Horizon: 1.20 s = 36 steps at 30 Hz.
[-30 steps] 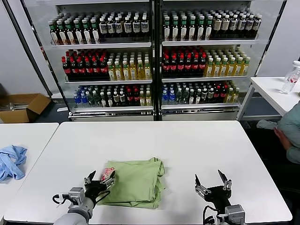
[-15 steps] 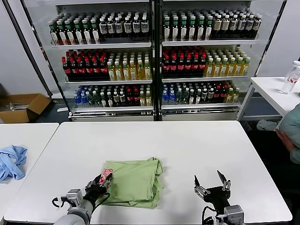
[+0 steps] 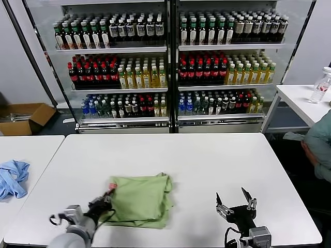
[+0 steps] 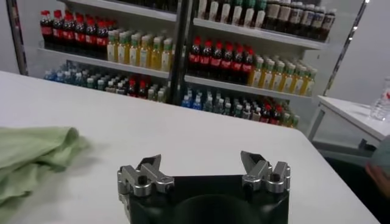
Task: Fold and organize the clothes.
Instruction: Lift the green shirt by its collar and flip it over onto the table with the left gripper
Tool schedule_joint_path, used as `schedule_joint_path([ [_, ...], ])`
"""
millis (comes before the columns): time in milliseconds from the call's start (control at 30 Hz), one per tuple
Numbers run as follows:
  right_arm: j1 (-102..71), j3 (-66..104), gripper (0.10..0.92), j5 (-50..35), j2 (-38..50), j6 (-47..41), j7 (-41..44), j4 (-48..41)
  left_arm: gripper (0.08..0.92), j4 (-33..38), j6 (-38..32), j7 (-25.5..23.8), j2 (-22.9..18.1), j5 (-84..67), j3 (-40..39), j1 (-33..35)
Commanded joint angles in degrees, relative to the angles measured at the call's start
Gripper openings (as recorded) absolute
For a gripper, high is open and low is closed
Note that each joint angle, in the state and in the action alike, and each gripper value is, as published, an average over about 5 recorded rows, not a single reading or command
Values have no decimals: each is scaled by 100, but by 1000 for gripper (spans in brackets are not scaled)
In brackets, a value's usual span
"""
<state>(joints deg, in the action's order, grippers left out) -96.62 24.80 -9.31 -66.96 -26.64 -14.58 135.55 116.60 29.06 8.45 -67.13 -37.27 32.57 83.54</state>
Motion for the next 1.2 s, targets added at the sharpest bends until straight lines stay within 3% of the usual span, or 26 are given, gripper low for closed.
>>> schedule_joint_path([
  [33,38,39,823,-8,0,19,2,-7,120,623,404,-77,1599,-724,2830,87],
  [167,96,48,823,-31,9,44,6,-29,120,590,408,-199,1969,-777,3335,146],
  [300,115,68,822,-47,7,72,6,-42,120,950,409,-143,1710,-726,2567,126],
  [533,-6,147,823,-31,-16,98,-2,-17,120,1621,395,-151,60,1068,-1283,38],
  [667,-38,145,822,-5,-24,83,-11,16,120,1453,358,-332,-764,1785,-2537,-149],
  [867,-103,143,823,51,-57,76,-15,62,120,1100,176,-260,-1466,1871,-2883,-400],
  [1200,-134,368,823,19,62,-26,-23,192,120,136,-131,568,-1995,1534,-2746,-1215],
])
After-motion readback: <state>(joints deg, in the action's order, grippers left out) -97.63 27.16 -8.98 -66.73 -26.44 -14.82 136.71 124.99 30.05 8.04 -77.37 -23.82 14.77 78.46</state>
